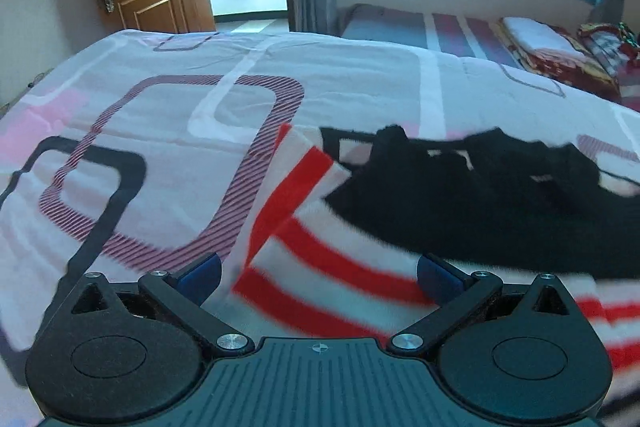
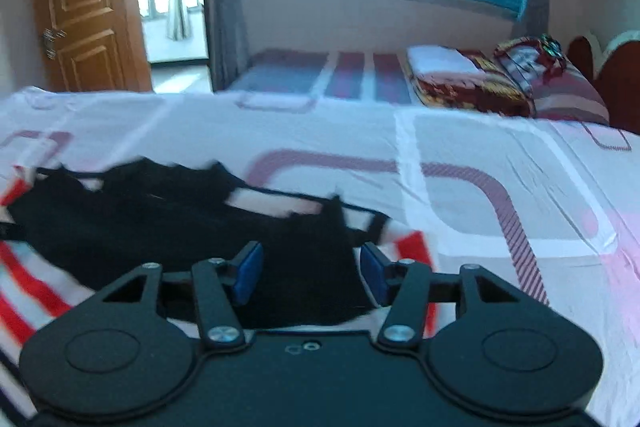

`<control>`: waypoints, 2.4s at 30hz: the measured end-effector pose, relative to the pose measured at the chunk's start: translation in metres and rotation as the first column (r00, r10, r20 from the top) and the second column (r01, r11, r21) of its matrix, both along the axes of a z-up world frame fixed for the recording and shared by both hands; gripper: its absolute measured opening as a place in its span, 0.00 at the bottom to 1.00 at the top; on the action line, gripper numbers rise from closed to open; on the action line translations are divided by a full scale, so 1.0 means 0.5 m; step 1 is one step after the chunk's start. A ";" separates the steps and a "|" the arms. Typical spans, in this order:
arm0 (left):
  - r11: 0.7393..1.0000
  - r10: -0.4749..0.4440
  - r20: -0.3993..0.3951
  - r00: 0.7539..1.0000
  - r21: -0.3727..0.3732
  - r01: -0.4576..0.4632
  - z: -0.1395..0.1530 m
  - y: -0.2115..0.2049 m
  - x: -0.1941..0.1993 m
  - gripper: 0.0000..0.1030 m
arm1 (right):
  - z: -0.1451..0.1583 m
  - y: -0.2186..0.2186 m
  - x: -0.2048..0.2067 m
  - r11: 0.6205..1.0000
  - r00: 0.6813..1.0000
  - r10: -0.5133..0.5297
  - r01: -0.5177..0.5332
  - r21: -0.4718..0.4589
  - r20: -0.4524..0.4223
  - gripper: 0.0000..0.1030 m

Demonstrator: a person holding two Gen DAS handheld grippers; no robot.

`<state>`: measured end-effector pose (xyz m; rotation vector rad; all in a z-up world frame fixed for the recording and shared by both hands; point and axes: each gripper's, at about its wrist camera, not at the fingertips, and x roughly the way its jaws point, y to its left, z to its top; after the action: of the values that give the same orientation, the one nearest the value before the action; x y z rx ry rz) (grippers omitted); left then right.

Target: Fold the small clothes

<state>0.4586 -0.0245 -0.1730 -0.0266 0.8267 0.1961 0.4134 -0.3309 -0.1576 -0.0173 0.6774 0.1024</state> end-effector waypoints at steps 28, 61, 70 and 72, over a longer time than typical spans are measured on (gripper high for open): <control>0.916 0.013 -0.108 0.994 -0.397 -0.055 -0.039 0.094 -0.235 1.00 | 0.002 0.213 -0.184 0.992 0.989 0.128 -0.126 0.020 -0.081 0.61; 0.836 0.146 0.103 0.984 -0.544 -0.067 -0.039 0.106 -0.176 0.24 | -0.040 0.229 -0.121 0.989 0.991 0.129 -0.132 -0.066 -0.045 0.57; 0.843 0.121 0.139 0.983 -0.538 -0.028 -0.014 0.100 -0.180 0.24 | -0.052 0.231 -0.140 0.991 0.993 0.118 -0.117 -0.067 0.004 0.58; 0.858 0.086 0.181 0.980 -0.513 0.020 0.011 0.083 -0.180 0.24 | -0.047 0.227 -0.132 0.991 0.993 0.119 -0.119 -0.054 -0.010 0.59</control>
<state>0.3686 0.0171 -0.1675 -0.5587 0.6587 -0.0019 0.3475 -0.2173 -0.1812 -0.1096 0.6855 0.1988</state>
